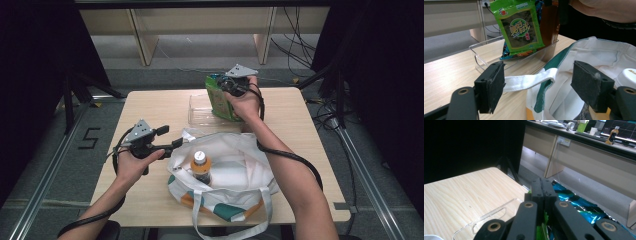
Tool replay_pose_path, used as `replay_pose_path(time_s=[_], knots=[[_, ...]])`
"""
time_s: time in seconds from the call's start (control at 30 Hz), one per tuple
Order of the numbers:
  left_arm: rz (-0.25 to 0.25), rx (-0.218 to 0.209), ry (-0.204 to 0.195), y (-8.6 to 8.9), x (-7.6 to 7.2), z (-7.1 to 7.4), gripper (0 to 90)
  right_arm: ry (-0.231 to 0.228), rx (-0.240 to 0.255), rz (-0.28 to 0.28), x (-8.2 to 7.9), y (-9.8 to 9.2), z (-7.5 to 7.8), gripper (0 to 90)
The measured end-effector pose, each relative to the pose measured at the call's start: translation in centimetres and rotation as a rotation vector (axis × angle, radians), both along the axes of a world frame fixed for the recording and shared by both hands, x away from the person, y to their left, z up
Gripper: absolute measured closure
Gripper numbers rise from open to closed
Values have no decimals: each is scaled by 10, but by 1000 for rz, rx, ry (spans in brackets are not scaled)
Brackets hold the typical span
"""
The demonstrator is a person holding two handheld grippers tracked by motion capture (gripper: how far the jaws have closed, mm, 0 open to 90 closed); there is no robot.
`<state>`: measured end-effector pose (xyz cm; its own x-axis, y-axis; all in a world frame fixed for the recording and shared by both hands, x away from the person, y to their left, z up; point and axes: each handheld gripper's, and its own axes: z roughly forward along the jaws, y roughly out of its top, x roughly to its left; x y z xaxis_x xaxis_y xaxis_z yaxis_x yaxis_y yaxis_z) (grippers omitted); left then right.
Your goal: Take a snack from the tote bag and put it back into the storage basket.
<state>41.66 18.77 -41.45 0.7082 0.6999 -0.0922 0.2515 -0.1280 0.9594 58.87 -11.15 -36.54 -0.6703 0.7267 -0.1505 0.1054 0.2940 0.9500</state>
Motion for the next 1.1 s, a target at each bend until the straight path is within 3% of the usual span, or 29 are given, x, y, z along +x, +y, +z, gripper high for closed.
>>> replay_pose_path(time_s=[0.1, 0.13, 0.17, 0.2, 0.33, 0.37, 0.4, 0.73, 0.77, 0.8, 1.1], knots=[[-1, -6, -3, 0, 0, 0, 258, -6, -4, 3, 2, -1, -2, 900], [-2, -6, -3, 0, 0, 0, 258, 17, 1, 5, 1, -1, -2, 900], [-3, -6, -3, 0, 0, 0, 258, -7, -17, 19, 4, -2, -2, 900], [-4, -6, -3, 0, 0, 0, 258, 18, -4, 4, 2, -1, -3, 900], [-4, -7, -4, 0, 0, 0, 258, -10, -14, 8, 3, -1, -4, 900], [-4, -7, -3, 0, 0, 0, 258, 12, -3, 8, 2, -1, -4, 900], [-4, -6, -4, 0, 0, 0, 258, -3, -19, 15, 3, -1, -4, 900], [-4, -3, -2, 0, 0, 0, 258, 21, -15, 8, 4, -2, -7, 900], [-4, -4, -2, 0, 0, 0, 258, -4, -22, 7, 5, -2, -8, 900], [-4, -4, -3, 0, 0, 0, 258, 18, -14, -1, 4, -2, -10, 900], [-5, -3, -5, 0, 0, 0, 258, 24, -47, -13, 0, -1, -9, 900]])
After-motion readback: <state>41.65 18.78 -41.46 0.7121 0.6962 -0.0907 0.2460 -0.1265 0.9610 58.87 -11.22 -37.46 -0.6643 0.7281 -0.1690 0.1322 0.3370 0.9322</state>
